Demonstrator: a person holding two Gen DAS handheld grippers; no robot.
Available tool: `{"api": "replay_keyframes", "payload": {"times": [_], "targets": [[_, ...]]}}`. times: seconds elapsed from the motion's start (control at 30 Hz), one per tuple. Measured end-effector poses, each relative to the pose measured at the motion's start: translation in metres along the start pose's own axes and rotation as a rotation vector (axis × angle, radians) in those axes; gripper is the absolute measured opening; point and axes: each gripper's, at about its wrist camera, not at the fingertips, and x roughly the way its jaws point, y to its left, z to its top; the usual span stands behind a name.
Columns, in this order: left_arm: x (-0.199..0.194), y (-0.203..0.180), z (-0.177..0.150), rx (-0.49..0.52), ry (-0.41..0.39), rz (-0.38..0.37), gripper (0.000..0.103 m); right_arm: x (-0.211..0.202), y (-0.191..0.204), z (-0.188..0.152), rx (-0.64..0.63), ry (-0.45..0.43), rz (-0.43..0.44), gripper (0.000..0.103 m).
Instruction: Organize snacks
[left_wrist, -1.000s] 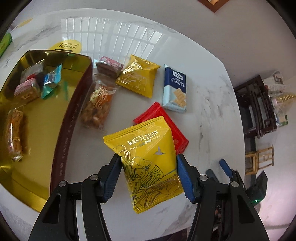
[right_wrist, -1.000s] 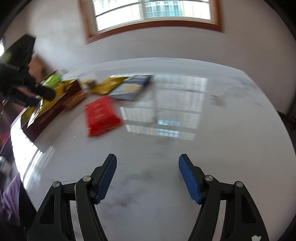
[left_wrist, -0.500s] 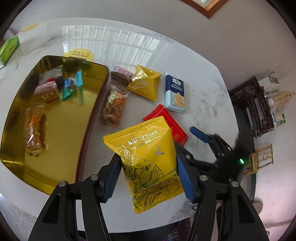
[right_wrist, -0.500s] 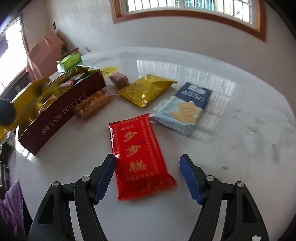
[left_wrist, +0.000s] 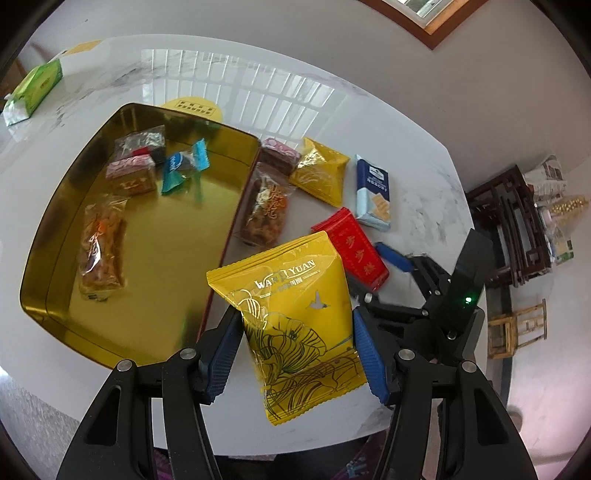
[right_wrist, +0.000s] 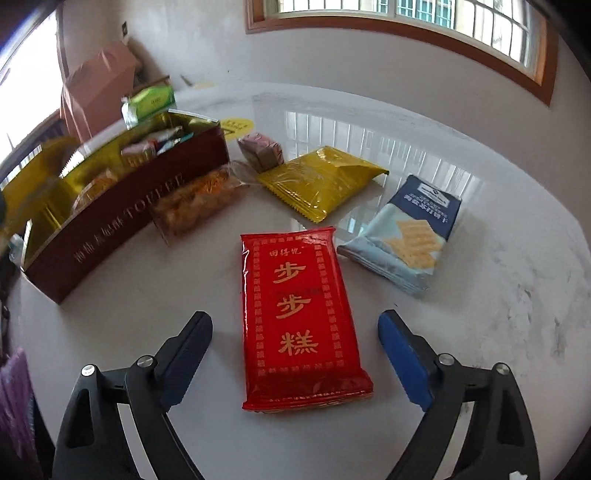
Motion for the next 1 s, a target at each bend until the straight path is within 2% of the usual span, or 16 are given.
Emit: {"api": "replay_keyframes", "payload": {"times": [0.07,0.13,0.17,0.2,0.37,0.53,0.67,0.8,1.0], "targets": [[-0.003,0.002,-0.001,-0.002,-0.005,0.002,0.06,0.002,0.0,0.002,0.0,-0.002,-0.003,0.088],[-0.005,0.002,-0.002,0.0,-0.013,0.007,0.06,0.002,0.0,0.006,0.005,-0.011,-0.004,0.075],[-0.006,0.002,-0.001,-0.001,-0.014,0.007,0.06,0.001,-0.002,0.008,0.018,-0.017,-0.01,0.053],[-0.006,0.003,-0.001,-0.004,-0.015,0.006,0.06,0.0,-0.004,0.009,0.033,-0.016,-0.012,0.042],[-0.01,0.008,0.0,-0.013,-0.02,0.012,0.06,-0.009,-0.009,-0.002,0.076,-0.047,-0.053,0.04],[-0.017,0.015,-0.002,-0.02,-0.035,0.021,0.06,-0.041,-0.067,-0.031,0.331,-0.133,-0.129,0.04],[-0.026,0.022,-0.003,-0.017,-0.057,0.038,0.06,-0.065,-0.116,-0.065,0.538,-0.169,-0.239,0.04],[-0.032,0.031,-0.005,-0.019,-0.077,0.063,0.06,-0.079,-0.14,-0.084,0.629,-0.175,-0.313,0.04],[-0.034,0.048,-0.006,-0.04,-0.082,0.085,0.06,-0.083,-0.153,-0.094,0.71,-0.179,-0.325,0.04]]}}
